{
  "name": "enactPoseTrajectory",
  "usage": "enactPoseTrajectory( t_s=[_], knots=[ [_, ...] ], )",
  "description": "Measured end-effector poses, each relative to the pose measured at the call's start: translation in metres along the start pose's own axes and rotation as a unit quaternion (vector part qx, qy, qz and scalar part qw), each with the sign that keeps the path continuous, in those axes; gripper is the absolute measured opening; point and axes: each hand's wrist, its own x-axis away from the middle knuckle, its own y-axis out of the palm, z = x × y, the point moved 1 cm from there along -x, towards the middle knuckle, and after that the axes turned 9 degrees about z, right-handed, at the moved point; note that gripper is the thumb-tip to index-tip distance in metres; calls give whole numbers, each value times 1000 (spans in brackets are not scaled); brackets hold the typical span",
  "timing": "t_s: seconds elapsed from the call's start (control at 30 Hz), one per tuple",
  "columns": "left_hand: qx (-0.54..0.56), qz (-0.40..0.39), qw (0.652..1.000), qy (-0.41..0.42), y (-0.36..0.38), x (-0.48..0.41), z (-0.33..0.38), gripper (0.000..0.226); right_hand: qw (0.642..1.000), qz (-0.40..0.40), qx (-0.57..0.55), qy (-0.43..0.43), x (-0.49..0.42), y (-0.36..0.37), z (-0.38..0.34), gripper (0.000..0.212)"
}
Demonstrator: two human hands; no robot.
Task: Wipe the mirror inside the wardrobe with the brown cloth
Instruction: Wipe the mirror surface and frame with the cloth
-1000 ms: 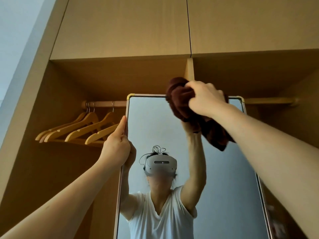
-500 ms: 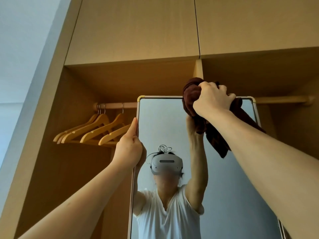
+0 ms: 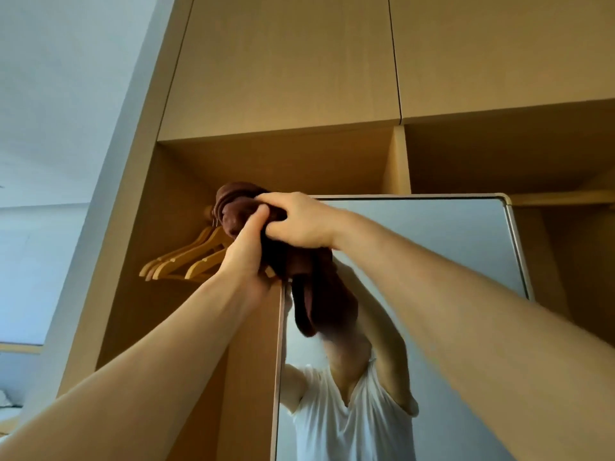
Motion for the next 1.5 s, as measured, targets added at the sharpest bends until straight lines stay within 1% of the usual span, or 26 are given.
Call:
enactPoseTrajectory(
  t_s=[0.03,0.07,0.1,0.13,0.17,0.2,0.23,0.27,0.33,0.4,0.47,0.57,0.6,0.67,0.8,0.83,0.9,0.97,1.03,1.1,1.13,1.2,1.3,1.33,1.43,1.5],
  knots=[
    [-6,28,1000,-4,-1,-4,3,53,999,-8,-41,27,-1,-9,4,55],
    [-6,53,999,-9,-4,-7,5,57,998,15,-40,52,-5,-20,12,54],
    [-10,79,997,-6,-8,-10,7,60,996,57,29,68,-11,-33,22,52],
    [-18,106,994,2,-12,-13,8,59,980,97,151,87,-15,-43,34,48],
    [-30,134,990,15,-15,-15,9,57,951,116,267,101,-16,-48,48,43],
    [-44,157,986,27,-19,-18,10,55,928,110,336,116,-14,-50,60,39],
    [-58,175,982,37,-22,-20,11,53,917,96,365,132,-12,-49,70,37],
    [-74,187,978,45,-25,-21,11,55,917,91,364,138,-9,-46,78,36],
    [-113,198,971,69,-27,-24,15,56,923,117,349,109,-4,-42,89,38],
    [-158,193,963,101,-22,-25,21,54,930,153,324,83,-2,-43,94,41],
    [-189,180,957,125,-12,-27,24,54,934,169,306,76,-1,-45,97,42],
    [-242,114,947,176,12,-28,23,58,937,173,298,68,1,-42,101,42],
    [-274,76,937,201,20,-28,21,57,936,176,296,68,1,-41,102,43],
    [-345,14,904,253,31,-26,15,53,937,176,292,72,-2,-41,103,44],
    [-442,-15,834,330,21,-30,-7,58,940,171,285,79,-5,-40,102,47],
    [-458,-22,821,341,13,-29,-18,61,941,172,280,82,-4,-40,101,47],
    [-479,-41,809,337,-10,-25,-43,66,944,167,270,90,-3,-40,100,48],
    [-495,-61,806,320,-36,-17,-67,70,947,161,261,99,-3,-40,100,47],
    [-502,-76,807,302,-57,-3,-85,68,947,167,256,94,-4,-40,103,45],
    [-504,-63,799,321,-62,6,-94,60,947,177,252,89,-5,-39,104,43],
    [-489,-52,804,334,-58,3,-91,57,948,180,248,88,-5,-39,105,41],
    [-451,-31,827,335,-39,-9,-72,56,952,180,232,89,-4,-39,103,41],
    [-416,1,859,298,-1,-31,-29,61,957,189,203,91,2,-43,100,41],
    [-400,6,869,291,12,-34,-16,59,958,190,194,95,4,-44,99,41],
    [-350,-37,898,263,34,-36,5,50,962,190,166,100,7,-47,96,41],
    [-350,-60,895,270,32,-31,5,50,964,190,151,105,7,-48,94,40]
  ],
)
